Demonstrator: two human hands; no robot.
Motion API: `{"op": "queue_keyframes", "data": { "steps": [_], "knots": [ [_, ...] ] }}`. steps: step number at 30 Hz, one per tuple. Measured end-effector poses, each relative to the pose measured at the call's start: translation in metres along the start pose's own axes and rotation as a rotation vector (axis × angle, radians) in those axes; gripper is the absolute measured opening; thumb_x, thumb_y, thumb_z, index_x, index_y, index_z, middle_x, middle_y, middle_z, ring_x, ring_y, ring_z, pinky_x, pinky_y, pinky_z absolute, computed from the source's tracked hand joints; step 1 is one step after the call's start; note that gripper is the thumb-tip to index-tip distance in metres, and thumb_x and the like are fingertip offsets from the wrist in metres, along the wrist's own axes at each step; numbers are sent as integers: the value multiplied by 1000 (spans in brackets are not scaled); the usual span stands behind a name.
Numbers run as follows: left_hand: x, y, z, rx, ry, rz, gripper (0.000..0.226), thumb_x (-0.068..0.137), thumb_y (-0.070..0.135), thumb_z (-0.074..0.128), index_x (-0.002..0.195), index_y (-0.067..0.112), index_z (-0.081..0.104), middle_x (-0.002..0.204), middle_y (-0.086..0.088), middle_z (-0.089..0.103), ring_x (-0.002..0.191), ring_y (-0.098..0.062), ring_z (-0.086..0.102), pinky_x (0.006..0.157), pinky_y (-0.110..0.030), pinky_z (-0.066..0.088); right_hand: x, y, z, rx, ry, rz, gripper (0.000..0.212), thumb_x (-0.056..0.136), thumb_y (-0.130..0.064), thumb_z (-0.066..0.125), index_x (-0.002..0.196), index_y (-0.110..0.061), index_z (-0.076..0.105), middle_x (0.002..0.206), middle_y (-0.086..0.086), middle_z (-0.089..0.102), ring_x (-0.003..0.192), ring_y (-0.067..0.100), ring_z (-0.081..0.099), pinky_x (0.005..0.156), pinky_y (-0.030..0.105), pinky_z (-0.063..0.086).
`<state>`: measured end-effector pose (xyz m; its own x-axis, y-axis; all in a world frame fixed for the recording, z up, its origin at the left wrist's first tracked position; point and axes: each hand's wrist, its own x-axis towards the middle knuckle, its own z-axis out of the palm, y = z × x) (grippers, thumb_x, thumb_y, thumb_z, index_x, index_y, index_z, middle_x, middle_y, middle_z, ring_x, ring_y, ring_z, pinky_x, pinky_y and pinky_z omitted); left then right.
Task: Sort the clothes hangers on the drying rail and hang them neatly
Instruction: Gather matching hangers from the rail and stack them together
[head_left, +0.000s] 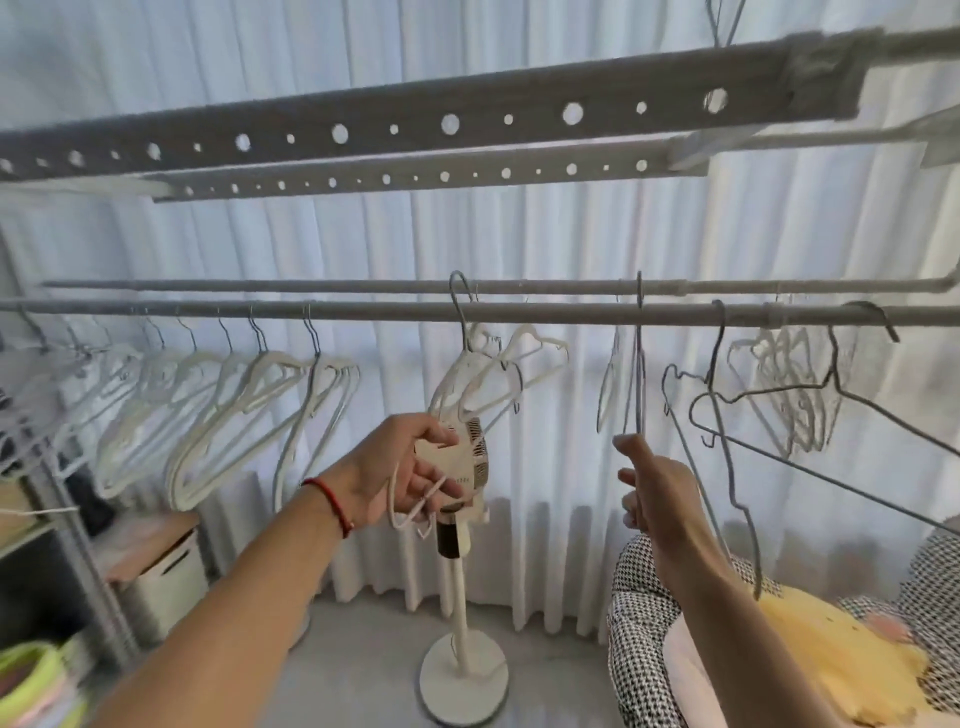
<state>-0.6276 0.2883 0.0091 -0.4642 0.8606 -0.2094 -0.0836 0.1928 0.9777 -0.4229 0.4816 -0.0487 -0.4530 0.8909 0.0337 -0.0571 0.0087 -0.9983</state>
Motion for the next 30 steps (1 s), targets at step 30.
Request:
{"op": "queue_keyframes", "data": {
  "steps": [30],
  "knots": [
    [-51,-264,-46,307,287,-238,22,96,5,58,115,16,58,96,-8,74,63,-15,59,51,-26,40,-93,180,-33,-43,-667,884,72,76,-54,68,114,6,59,94,23,69,52,18,43,49,25,34]
  ]
}}
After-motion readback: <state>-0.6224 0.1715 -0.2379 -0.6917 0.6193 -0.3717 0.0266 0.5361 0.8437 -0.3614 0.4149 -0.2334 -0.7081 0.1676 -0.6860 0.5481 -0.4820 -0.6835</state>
